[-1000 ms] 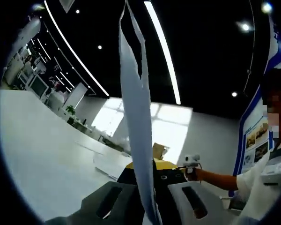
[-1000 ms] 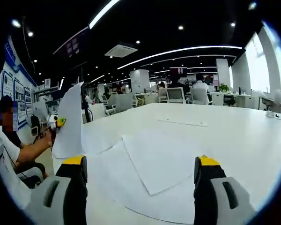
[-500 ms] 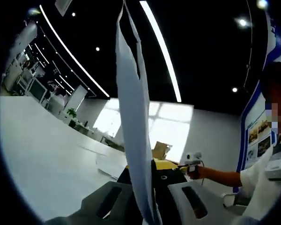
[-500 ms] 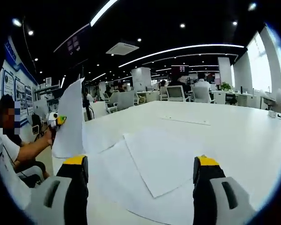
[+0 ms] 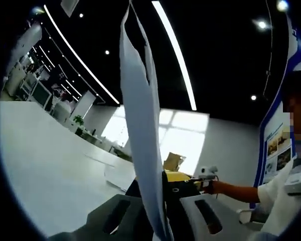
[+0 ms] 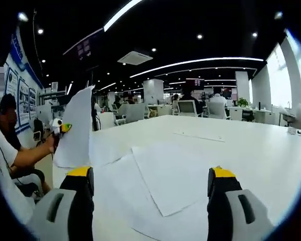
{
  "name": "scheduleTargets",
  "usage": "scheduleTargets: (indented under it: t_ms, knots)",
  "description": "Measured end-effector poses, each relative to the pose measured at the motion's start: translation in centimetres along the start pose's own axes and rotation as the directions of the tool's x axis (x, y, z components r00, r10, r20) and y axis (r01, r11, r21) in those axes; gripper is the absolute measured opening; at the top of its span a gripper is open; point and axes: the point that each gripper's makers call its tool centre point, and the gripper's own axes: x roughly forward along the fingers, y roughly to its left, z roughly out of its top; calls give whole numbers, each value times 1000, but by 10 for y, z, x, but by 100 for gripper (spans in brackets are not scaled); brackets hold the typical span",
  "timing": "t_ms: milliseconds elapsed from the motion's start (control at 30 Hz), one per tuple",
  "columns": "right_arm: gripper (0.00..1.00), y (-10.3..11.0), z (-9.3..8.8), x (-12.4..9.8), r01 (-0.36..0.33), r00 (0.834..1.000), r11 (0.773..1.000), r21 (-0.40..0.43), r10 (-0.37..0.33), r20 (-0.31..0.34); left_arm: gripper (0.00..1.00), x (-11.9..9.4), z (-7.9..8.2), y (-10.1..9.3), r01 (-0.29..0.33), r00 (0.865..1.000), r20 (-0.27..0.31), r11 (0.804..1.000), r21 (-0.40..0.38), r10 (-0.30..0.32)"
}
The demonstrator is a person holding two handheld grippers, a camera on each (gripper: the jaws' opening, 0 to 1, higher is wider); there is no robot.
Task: Organize the stack of printing papers by aligning and flattening the scattered papers on the table
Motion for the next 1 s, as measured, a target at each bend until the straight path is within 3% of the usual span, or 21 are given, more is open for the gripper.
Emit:
scheduleTargets:
  t_ms: [33,133,167,300,433,533,600,700,867,1000]
  knots:
    - [88,-2,-7,0,12,999,999,31,-10,-45,6,0,0,0,1,1000,0,1000,-1,-1]
    - [70,-5,3,0,17,1000,999,-35,-16,21,6,0,0,1,2,1000,-2,1000,2,-2]
    - [67,-6,2,-1,22,1000,1000,-19,-22,14,6,0,0,0,2,1000,-2,1000,2,-2]
    - [78,-9,5,0,37,999,999,-36,-36,30,6,-1,0,0,7,1000,-1,1000,-3,-7]
    - [84,-10,-5,1,57,997,997,-43,-59,-44,6,0,0,0,6,1000,-2,1000,-1,-6]
    - [88,-9,-3,2,56,998,998,-22,-57,-22,6,0,-1,0,6,1000,-1,1000,2,-6]
    - [85,-4,0,2,41,999,999,-29,-41,-2,6,0,0,0,7,1000,-1,1000,-1,-7]
    - [87,-3,4,4,49,999,996,-72,-49,12,6,0,-1,0,6,1000,-1,1000,0,-6]
    - [82,0,23,3,40,990,992,-121,-23,139,6,0,-1,0,6,1000,0,1000,-2,-6]
    - [81,-8,12,4,70,996,994,-79,-66,54,6,0,-1,0,7,1000,0,1000,-3,-7]
